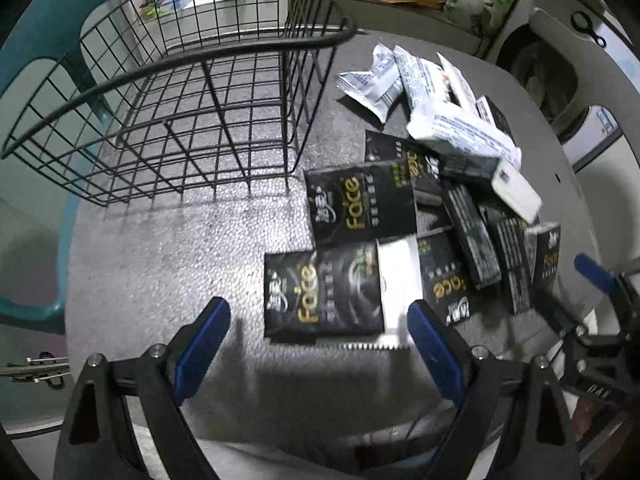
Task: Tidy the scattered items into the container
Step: 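Grasp a black Face tissue pack with each tool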
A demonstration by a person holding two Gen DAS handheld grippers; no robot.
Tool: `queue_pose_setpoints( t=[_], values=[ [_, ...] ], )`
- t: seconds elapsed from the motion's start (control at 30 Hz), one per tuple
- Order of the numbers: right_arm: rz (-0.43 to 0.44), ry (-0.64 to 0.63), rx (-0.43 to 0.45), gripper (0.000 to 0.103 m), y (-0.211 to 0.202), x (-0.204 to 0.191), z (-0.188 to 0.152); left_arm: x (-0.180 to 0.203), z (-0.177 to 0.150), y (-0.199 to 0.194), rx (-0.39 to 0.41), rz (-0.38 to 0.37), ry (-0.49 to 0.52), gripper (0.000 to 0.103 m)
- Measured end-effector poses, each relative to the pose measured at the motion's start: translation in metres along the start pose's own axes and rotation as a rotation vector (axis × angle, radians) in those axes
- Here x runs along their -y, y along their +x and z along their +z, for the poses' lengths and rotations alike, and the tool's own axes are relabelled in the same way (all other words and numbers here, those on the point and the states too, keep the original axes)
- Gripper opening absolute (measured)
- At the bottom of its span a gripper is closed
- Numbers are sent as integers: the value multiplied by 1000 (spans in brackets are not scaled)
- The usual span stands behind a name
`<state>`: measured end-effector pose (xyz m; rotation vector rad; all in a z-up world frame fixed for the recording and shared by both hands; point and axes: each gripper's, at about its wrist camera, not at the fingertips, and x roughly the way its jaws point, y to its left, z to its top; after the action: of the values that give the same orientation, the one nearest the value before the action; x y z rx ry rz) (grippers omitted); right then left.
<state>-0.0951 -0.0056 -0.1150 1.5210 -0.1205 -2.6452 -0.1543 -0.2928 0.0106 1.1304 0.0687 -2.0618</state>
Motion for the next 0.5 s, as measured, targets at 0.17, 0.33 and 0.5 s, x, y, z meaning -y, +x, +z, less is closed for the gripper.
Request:
queue_pose_setpoints(
  t=[0.17, 0.33, 0.5],
  values=[
    [11, 21, -14, 102, 11, 3, 1, 2, 3, 11, -34, 11, -42, 90],
    [15, 39, -12, 92, 14, 8, 6, 3, 0, 18, -68, 25, -79, 89],
    [17, 52, -25, 83, 19, 10, 5, 2, -4, 24, -82, 30, -100, 81]
  ],
)
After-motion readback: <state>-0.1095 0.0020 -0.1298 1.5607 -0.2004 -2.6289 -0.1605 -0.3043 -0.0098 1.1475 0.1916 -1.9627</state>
